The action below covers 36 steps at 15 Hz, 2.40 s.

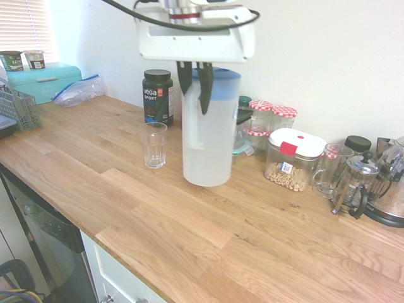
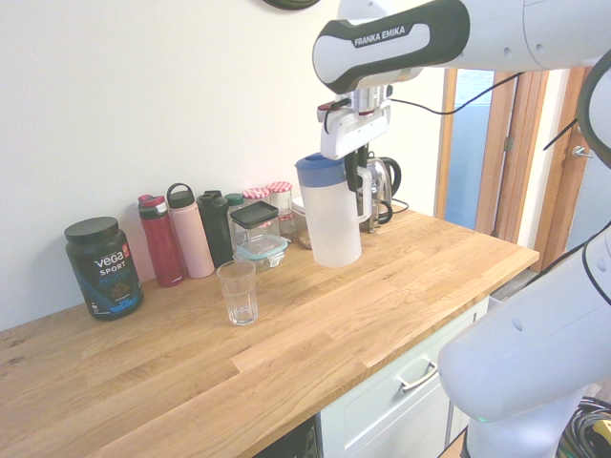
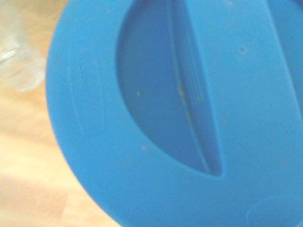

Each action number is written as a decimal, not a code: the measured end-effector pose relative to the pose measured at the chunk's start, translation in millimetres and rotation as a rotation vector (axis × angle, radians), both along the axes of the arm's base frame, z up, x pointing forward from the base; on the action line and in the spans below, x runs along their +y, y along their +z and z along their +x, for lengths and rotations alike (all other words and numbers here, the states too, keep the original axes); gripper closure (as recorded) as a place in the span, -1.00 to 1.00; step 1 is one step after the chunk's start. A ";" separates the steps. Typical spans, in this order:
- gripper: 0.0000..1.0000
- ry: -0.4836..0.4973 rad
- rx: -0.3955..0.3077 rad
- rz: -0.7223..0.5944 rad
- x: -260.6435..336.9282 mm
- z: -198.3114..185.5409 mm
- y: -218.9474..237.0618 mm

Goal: Pour me some water

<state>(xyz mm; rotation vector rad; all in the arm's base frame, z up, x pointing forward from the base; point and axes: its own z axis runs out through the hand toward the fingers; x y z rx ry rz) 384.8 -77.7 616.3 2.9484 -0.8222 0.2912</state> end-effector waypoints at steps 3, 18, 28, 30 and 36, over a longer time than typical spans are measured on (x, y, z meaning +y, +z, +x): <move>1.00 0.124 0.061 -0.068 41.2 11.7 -2.3; 1.00 0.413 0.338 -0.448 154.4 60.5 -40.0; 1.00 0.511 0.487 -0.568 182.0 89.2 -90.3; 1.00 0.521 0.505 -0.597 188.0 90.7 -96.2; 1.00 0.537 0.518 -0.673 201.3 97.7 -112.7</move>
